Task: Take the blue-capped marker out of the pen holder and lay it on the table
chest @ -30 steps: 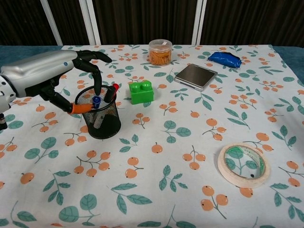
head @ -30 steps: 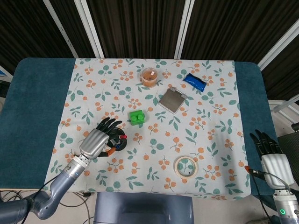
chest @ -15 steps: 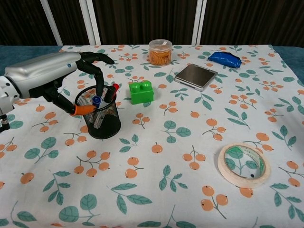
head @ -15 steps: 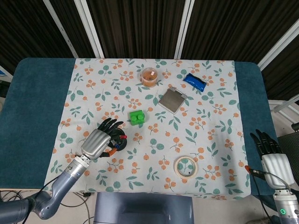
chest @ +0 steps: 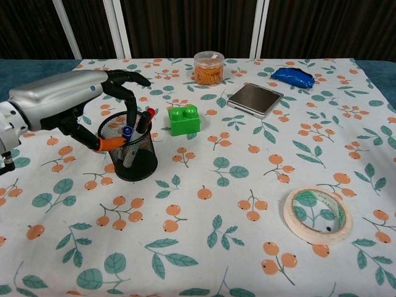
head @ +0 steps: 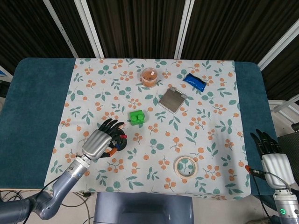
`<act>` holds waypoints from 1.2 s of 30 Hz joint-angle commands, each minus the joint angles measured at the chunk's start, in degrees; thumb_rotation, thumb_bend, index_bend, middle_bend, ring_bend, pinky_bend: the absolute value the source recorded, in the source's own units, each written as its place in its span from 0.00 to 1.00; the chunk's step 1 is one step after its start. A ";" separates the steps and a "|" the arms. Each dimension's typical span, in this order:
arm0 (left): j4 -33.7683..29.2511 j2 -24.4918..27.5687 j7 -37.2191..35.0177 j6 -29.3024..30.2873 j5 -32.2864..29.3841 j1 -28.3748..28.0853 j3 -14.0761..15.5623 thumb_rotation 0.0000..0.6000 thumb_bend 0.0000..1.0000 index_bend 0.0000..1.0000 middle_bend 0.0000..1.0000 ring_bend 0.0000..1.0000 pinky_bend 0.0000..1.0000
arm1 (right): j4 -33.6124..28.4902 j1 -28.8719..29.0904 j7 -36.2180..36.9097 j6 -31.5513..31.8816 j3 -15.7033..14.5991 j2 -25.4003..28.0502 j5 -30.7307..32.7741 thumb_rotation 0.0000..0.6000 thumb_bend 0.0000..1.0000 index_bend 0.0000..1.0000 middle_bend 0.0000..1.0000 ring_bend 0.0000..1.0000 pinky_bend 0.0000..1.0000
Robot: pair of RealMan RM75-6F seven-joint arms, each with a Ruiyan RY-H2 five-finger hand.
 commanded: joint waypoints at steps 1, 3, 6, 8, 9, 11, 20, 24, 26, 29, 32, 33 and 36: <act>0.15 -0.08 0.11 -0.12 -0.10 -0.07 0.07 1.00 0.34 0.54 0.08 0.00 0.00 | 0.00 0.01 -0.01 -0.02 0.00 0.01 0.00 1.00 0.11 0.06 0.00 0.05 0.17; 0.26 -0.09 0.17 -0.31 -0.23 -0.14 0.17 1.00 0.35 0.55 0.08 0.00 0.00 | -0.03 0.01 -0.05 -0.04 0.00 0.02 0.03 1.00 0.11 0.06 0.00 0.05 0.17; 0.35 -0.14 -0.08 -0.25 -0.10 -0.16 0.26 1.00 0.37 0.56 0.08 0.00 0.00 | -0.06 0.00 -0.07 -0.03 0.01 0.04 0.05 1.00 0.11 0.06 0.00 0.05 0.17; 0.28 -0.09 -0.32 -0.09 0.10 -0.14 0.33 1.00 0.37 0.57 0.08 0.00 0.00 | -0.06 0.00 -0.06 -0.02 0.02 0.05 0.06 1.00 0.11 0.06 0.00 0.05 0.17; 0.18 -0.02 -0.36 -0.01 0.13 -0.12 0.34 1.00 0.37 0.57 0.08 0.00 0.00 | -0.06 0.00 -0.06 -0.03 0.01 0.04 0.04 1.00 0.11 0.06 0.00 0.05 0.17; -0.29 0.16 -0.53 0.38 0.19 -0.02 0.24 1.00 0.37 0.57 0.08 0.00 0.00 | -0.06 0.03 -0.03 -0.10 0.00 0.05 0.05 1.00 0.11 0.06 0.00 0.05 0.17; -4.36 3.65 -2.15 3.13 2.44 0.66 -0.13 1.00 0.37 0.58 0.08 0.00 0.00 | -0.13 0.03 -0.10 -0.15 -0.03 0.09 0.05 1.00 0.11 0.06 0.00 0.05 0.17; -7.49 6.63 -2.56 5.10 4.17 1.08 -0.63 1.00 0.37 0.58 0.08 0.00 0.00 | -0.15 0.03 -0.32 -0.19 -0.09 0.05 0.00 1.00 0.11 0.06 0.00 0.05 0.17; -9.36 8.52 -2.67 6.35 5.29 1.40 -0.91 1.00 0.37 0.58 0.09 0.00 0.00 | -0.17 0.00 -0.36 -0.11 -0.06 0.04 0.03 1.00 0.11 0.06 0.00 0.05 0.17; -12.00 11.40 -2.65 7.85 6.61 1.86 -1.30 1.00 0.37 0.58 0.09 0.00 0.00 | -0.19 0.00 -0.39 -0.15 -0.12 0.05 -0.04 1.00 0.11 0.06 0.00 0.05 0.17; -14.67 15.03 -2.71 8.77 7.69 2.22 -1.70 1.00 0.37 0.58 0.09 0.00 0.00 | -0.16 0.05 -0.39 -0.25 -0.22 0.11 -0.20 1.00 0.11 0.06 0.00 0.05 0.17; -15.23 16.04 -2.72 9.10 7.90 2.38 -1.86 1.00 0.37 0.58 0.09 0.00 0.00 | -0.16 0.05 -0.40 -0.26 -0.21 0.10 -0.17 1.00 0.11 0.06 0.00 0.05 0.17; -16.29 19.43 -3.24 11.17 8.97 3.57 -2.04 1.00 0.37 0.58 0.09 0.00 0.00 | -0.18 0.05 -0.36 -0.31 -0.24 0.14 -0.14 1.00 0.11 0.06 0.00 0.05 0.17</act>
